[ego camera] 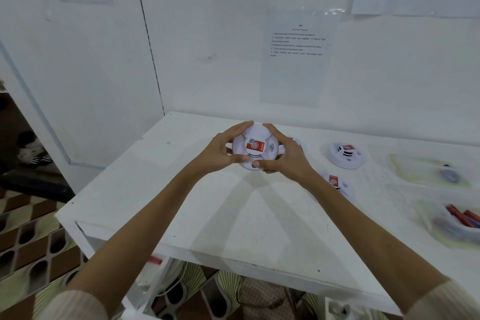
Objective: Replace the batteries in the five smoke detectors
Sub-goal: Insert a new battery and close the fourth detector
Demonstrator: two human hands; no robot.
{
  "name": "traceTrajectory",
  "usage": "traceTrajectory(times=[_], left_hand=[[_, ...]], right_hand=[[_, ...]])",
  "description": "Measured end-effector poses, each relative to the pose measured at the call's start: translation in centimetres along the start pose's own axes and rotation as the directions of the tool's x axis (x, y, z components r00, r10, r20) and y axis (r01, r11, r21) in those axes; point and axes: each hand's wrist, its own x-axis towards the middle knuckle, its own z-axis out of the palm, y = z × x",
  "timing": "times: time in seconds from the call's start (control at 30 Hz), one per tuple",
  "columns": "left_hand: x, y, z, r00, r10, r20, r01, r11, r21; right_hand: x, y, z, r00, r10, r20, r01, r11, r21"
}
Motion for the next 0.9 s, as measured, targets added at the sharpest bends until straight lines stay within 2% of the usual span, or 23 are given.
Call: traceTrajectory(times=[0.3,0.7,0.9], left_hand=[[0.1,-0.7,-0.4,1.0,0.014,-0.011,-0.014,1.0,0.01],[0.7,-0.6,-0.4,1.0,0.017,-0.003,-0.017,1.0,0.018],[0.7,-0.3,-0.7,1.0,0.004,0.013,-0.004,1.0,0.029]], right_hand=[[0.2,0.0,0.6,1.0,0.012,0.02,-0.013,0.999,0.033],[0.5,0.3,0.5,1.0,-0.014,-0.008,0.013,1.0,-0.006],[0.7,1.5,-0.5,0.994,-0.026,0.106,0.041,0.989,-0.142]])
